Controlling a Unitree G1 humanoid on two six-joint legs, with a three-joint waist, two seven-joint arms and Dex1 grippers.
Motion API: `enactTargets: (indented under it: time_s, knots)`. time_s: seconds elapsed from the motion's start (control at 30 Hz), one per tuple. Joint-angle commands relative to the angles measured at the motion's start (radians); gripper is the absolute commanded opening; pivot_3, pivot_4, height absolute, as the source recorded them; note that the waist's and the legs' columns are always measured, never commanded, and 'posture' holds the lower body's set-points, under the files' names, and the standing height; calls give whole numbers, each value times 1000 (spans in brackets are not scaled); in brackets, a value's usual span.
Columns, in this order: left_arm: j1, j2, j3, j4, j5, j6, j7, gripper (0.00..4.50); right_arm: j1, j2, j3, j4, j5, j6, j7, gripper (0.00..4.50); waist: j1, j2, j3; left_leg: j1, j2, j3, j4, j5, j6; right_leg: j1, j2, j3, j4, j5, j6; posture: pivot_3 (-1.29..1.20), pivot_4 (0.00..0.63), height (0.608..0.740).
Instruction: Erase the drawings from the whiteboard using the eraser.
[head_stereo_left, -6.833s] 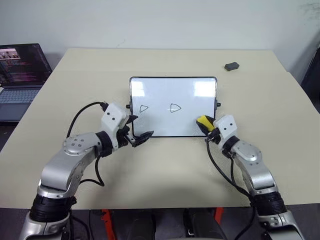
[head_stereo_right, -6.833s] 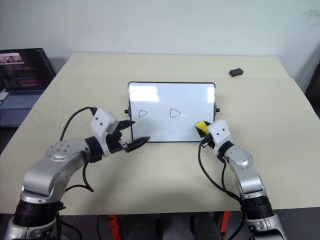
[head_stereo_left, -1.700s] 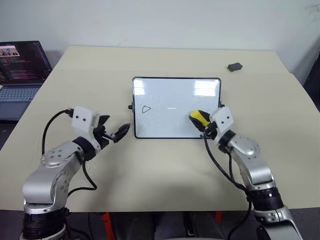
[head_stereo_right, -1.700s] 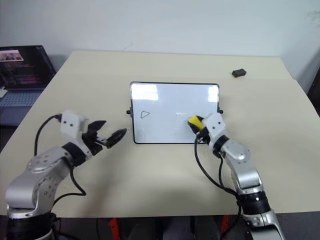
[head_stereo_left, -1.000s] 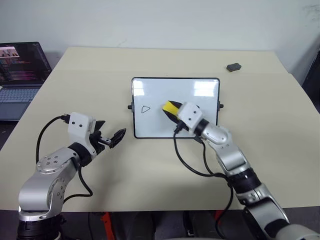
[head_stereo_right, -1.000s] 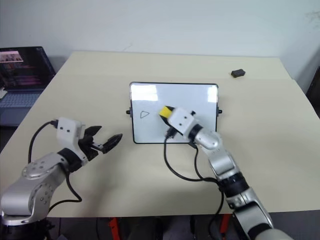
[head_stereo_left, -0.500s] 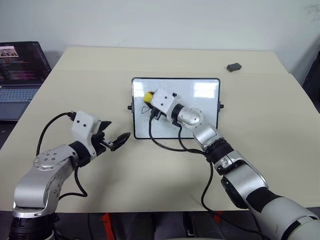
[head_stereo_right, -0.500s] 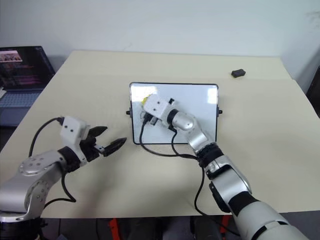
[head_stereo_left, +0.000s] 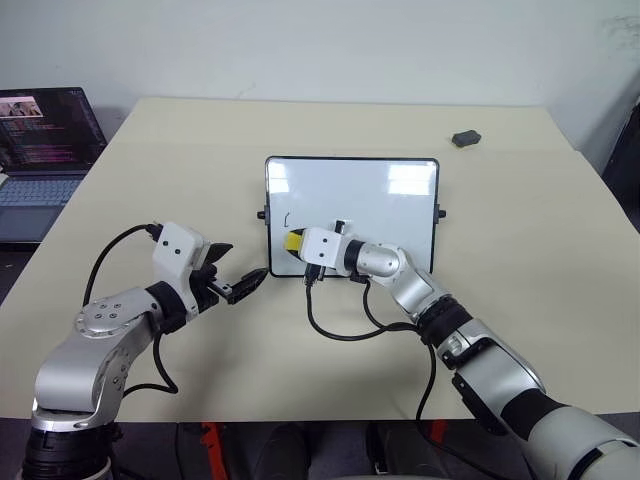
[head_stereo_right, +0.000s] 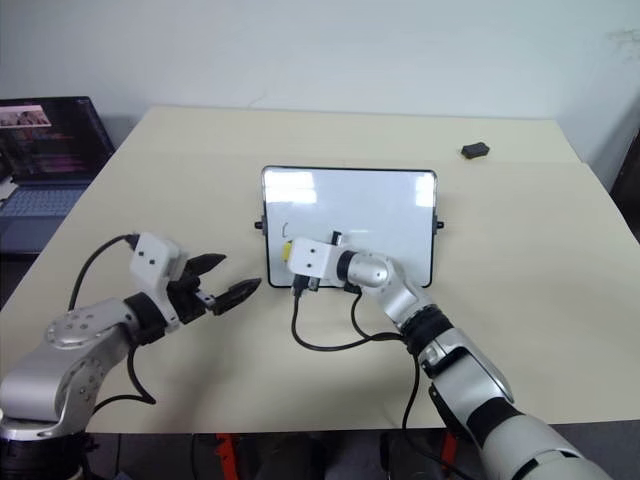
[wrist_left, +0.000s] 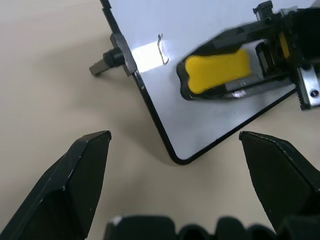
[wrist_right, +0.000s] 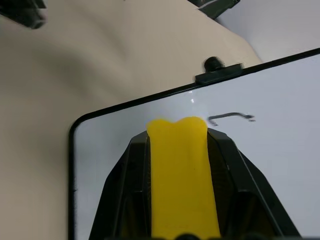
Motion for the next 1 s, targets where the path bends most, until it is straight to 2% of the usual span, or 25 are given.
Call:
enactTargets:
  time_s: [0.03, 0.23, 0.43, 0.57, 0.87, 1.0]
  knots:
    - [-5, 10, 0, -19, -1, -18, -5, 4500, -49, 25, -74, -60, 58, 9, -35, 1147, 0, 0, 0, 0, 0, 0, 0, 1, -1, 0, 0, 0, 0, 0, 0, 0, 150, 740]
    - [2, 7, -3, -27, -1, -17, -5, 4500, -107, 74, -115, -17, 52, 29, -124, 1146, -14, 0, 0, -1, 0, 0, -2, 1, -3, -2, 0, 0, 0, 0, 0, 0, 150, 740]
    - [7, 8, -7, -28, -3, -16, -8, 4500, -143, 102, -97, 94, 17, 13, -197, 1146, -19, 0, 0, -2, 0, 0, -2, 1, -3, -2, 0, 0, -1, 0, 0, 0, 150, 740]
    - [9, 8, -8, -29, -4, -16, -9, 4500, -108, 106, -48, 120, -16, 25, -155, 1146, -19, 0, 0, -2, 0, 1, -2, 1, -3, -2, 0, 0, -1, 0, 0, 0, 150, 740]
    - [7, 9, -12, -29, -7, -13, -11, 4500, 1, 33, 75, -4, -67, 117, 72, 1146, -19, 0, 0, 0, 0, 0, -1, -1, 0, -1, 0, 0, 0, 0, 0, 0, 150, 740]
    - [1, 8, -19, -26, -6, -13, -12, 4500, -33, 48, 34, -24, -61, 121, -1, 1145, -19, 0, 0, 0, 0, 0, -1, -1, 0, -1, 0, 0, 0, 0, 0, 0, 150, 740]
